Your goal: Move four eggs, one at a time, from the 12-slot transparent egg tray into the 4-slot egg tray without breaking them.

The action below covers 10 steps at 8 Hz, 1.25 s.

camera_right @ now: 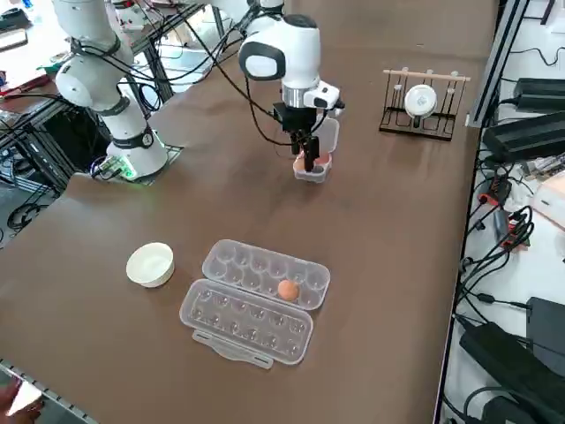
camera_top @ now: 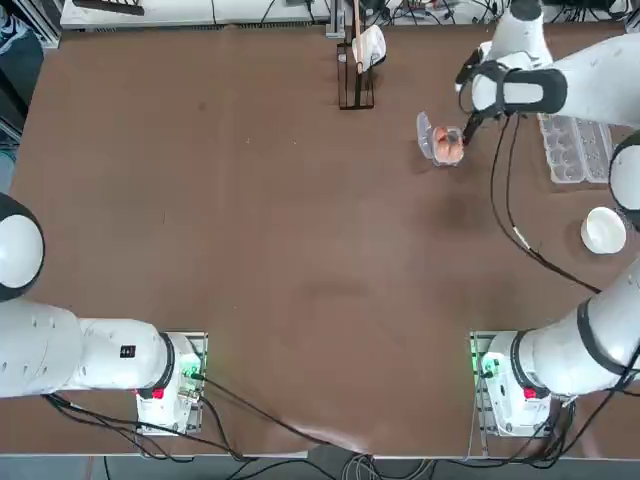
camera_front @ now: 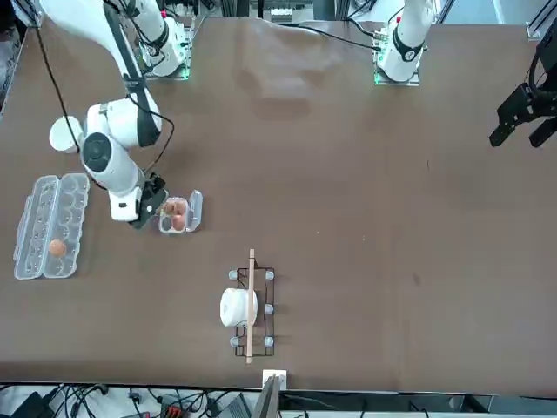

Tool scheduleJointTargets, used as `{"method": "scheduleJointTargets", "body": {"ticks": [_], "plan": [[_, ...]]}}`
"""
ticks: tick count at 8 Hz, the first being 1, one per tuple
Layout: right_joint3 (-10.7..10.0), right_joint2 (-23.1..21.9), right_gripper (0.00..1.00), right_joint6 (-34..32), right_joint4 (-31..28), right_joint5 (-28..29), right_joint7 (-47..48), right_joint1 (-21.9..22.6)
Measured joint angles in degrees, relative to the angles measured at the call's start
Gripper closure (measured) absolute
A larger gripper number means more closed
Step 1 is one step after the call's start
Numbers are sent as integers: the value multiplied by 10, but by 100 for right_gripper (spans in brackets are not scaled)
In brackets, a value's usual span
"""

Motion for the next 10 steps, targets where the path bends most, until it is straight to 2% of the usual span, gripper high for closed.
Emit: {"method": "scheduleJointTargets", "body": {"ticks": [2, 4, 7, 10], "plan": [[-2, -13, 0, -3, 14, -2, -95, -62], [-3, -3, 0, -4, 47, -3, -243, -126], [-3, 49, 0, -4, 116, -3, -449, -190], [-3, 108, 0, -4, 177, -3, -592, -234]]}}
